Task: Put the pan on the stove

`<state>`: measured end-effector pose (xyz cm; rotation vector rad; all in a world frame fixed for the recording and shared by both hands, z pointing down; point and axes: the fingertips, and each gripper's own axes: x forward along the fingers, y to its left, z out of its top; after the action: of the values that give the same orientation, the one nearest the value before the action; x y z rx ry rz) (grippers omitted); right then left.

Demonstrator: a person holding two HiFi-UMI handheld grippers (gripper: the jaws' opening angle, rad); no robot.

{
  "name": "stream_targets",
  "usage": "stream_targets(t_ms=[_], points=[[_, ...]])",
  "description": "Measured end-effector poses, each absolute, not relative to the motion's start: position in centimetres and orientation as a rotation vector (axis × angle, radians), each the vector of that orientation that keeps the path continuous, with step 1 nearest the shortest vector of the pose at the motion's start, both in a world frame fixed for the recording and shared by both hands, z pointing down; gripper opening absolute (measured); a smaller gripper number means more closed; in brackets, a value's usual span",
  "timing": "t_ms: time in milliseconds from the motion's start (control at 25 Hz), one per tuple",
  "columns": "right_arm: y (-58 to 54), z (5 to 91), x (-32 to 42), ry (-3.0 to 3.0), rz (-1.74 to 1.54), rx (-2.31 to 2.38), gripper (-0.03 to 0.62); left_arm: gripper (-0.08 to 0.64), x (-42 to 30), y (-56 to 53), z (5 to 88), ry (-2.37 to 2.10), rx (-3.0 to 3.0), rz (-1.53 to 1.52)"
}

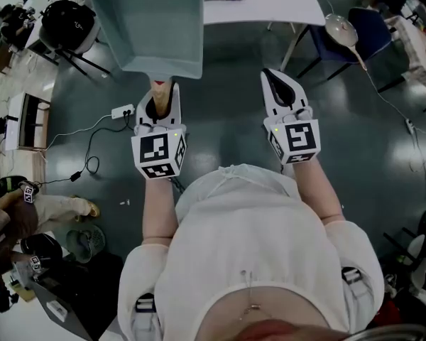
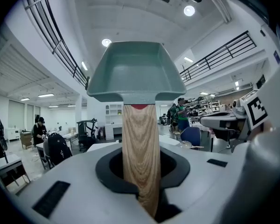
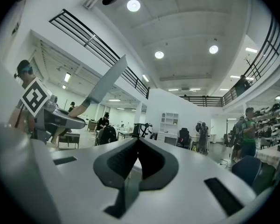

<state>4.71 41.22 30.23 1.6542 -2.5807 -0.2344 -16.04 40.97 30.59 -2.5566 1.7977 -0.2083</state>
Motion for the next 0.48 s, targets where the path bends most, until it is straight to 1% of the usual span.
stream_targets(t_ms=[480], points=[[38.1, 33.0, 3.9, -2.546, -0.127, 1.652, 0.006, 0.074, -17.4, 38.4, 32.6, 1.801, -2.598, -0.245]])
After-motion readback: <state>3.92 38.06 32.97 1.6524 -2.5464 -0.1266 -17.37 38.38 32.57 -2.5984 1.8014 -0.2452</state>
